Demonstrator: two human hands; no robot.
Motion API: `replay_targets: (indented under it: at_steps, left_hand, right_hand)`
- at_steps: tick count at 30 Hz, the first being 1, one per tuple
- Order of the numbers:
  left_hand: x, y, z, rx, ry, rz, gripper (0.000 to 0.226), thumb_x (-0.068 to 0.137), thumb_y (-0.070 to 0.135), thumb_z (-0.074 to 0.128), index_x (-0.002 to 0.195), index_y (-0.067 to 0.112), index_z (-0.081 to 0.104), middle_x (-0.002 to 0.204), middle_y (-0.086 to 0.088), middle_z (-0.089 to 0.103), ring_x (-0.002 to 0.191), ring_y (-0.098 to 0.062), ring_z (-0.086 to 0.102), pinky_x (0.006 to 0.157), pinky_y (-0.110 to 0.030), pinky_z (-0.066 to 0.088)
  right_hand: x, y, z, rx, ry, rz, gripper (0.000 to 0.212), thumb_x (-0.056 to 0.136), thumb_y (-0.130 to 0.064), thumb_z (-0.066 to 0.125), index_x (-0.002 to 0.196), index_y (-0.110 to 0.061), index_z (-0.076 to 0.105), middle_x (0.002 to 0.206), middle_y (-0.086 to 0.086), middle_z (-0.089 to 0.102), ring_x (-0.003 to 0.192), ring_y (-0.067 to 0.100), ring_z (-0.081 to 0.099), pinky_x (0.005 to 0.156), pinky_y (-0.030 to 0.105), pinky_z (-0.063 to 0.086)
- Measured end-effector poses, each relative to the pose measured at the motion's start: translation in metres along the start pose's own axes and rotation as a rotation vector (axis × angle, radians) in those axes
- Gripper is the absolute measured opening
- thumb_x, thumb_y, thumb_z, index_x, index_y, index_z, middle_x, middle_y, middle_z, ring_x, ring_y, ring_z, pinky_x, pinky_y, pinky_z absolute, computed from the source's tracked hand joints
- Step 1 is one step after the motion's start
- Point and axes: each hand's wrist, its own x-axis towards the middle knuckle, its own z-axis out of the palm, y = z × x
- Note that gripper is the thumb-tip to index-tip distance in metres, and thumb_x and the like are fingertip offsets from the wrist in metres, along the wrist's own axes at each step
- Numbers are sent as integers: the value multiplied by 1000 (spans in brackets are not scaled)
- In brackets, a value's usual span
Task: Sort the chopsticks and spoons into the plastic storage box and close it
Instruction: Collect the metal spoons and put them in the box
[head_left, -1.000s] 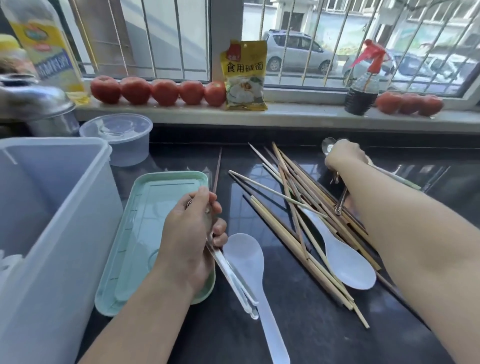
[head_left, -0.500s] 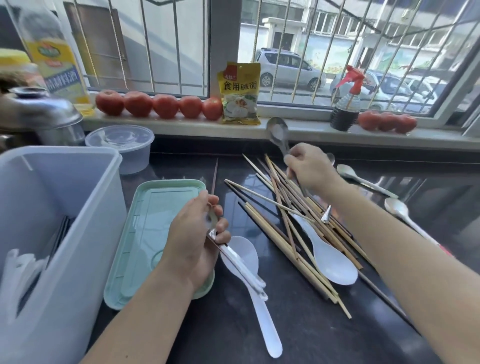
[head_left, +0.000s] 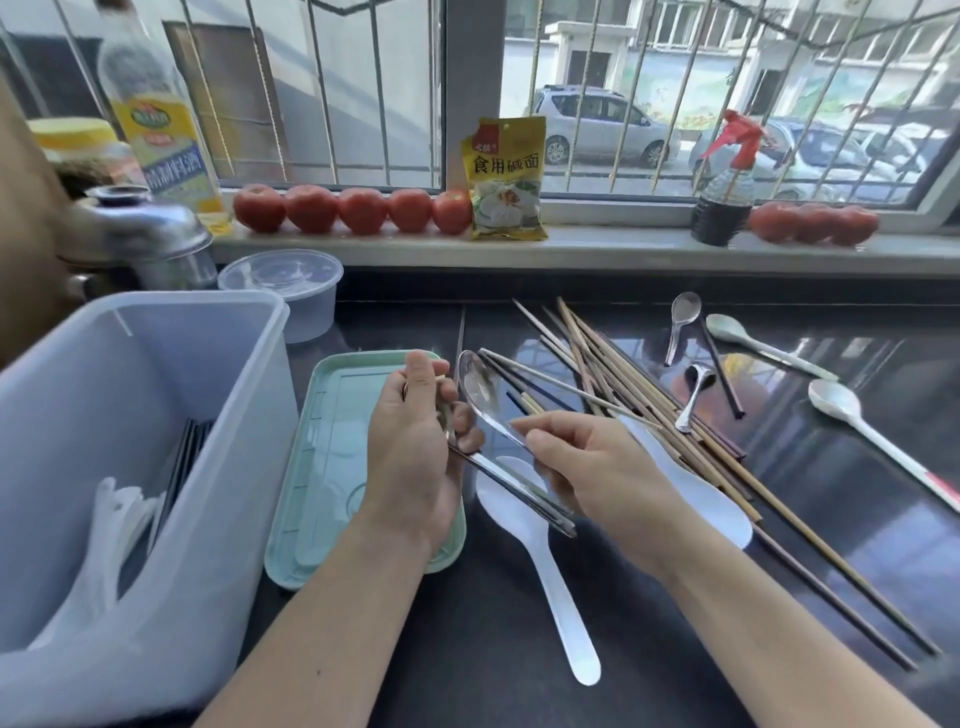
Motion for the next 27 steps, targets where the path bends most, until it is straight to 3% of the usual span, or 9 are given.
replay_targets:
  at_steps: [4, 8, 11, 14, 16, 18, 21, 24, 27]
  left_hand:
    - [0, 1, 1, -16, 13, 86, 28, 111, 28, 41, 106, 9, 62, 79, -3, 58, 67, -14, 57, 63, -28, 49]
    - [-1, 0, -1, 125, -14, 142, 34, 111, 25, 40, 98, 16, 70, 106, 2, 76, 103, -7, 69, 95, -26, 49]
    - [-4, -3, -2, 123, -67, 35, 38, 108, 27, 46, 92, 21, 80, 135, 4, 67, 130, -10, 59, 109, -34, 45]
    - [-3, -4, -2, 121, -69, 11, 35, 108, 30, 46, 104, 23, 80, 150, -8, 54, 139, -21, 51, 106, -47, 52]
    - [-2, -3, -1, 68, -60, 2, 32, 109, 30, 44, 120, 22, 73, 142, -8, 59, 129, -28, 61, 95, -53, 58]
    - [-1, -2, -2, 28, -67, 6, 31, 110, 26, 41, 129, 21, 66, 121, -6, 69, 102, -25, 74, 79, -46, 62]
    - [4, -1, -4, 10, -15, -2, 25, 112, 20, 38, 120, 15, 61, 81, -4, 65, 63, -17, 59, 51, -28, 49]
    - [8, -6, -3, 19, 42, -11, 14, 111, 15, 41, 104, 15, 54, 75, -2, 60, 56, -16, 51, 44, -24, 39]
    - [7, -8, -1, 34, 56, -51, 9, 109, 14, 46, 102, 12, 53, 82, -3, 63, 57, -16, 57, 43, -25, 42]
  right_hand:
    - [4, 5, -7, -100, 153, -23, 16, 102, -21, 58, 105, -24, 73, 56, -11, 54, 53, 9, 44, 56, 26, 38]
    - [-3, 4, -8, -72, -62, 47, 11, 100, -18, 63, 102, -20, 73, 55, -12, 54, 49, 6, 43, 50, 24, 36]
    - [-12, -2, -2, 11, -171, 79, 11, 99, -18, 63, 105, -18, 73, 63, -6, 56, 52, 9, 43, 52, 26, 37]
    - [-15, -6, -1, 71, -169, 76, 13, 100, -17, 61, 103, -18, 74, 78, 6, 60, 60, 20, 47, 55, 30, 41]
    - [-18, -7, 2, 94, -194, 64, 17, 102, -21, 58, 104, -21, 75, 91, 12, 67, 75, 26, 55, 70, 42, 51]
    - [-23, -10, 5, 76, -265, 79, 22, 103, -30, 55, 107, -23, 75, 99, 9, 72, 87, 24, 63, 87, 47, 54]
    - [-14, -32, -8, -71, -345, 81, 28, 104, -31, 54, 102, -13, 76, 84, 0, 72, 75, 13, 64, 69, 27, 54]
    - [50, -39, -49, -453, 29, -17, 22, 101, -24, 56, 97, -14, 76, 87, 5, 74, 75, 16, 65, 72, 37, 59]
    - [128, -15, -112, -1059, 400, 81, 24, 96, -17, 51, 109, -14, 71, 109, 14, 70, 101, 31, 63, 80, 40, 51]
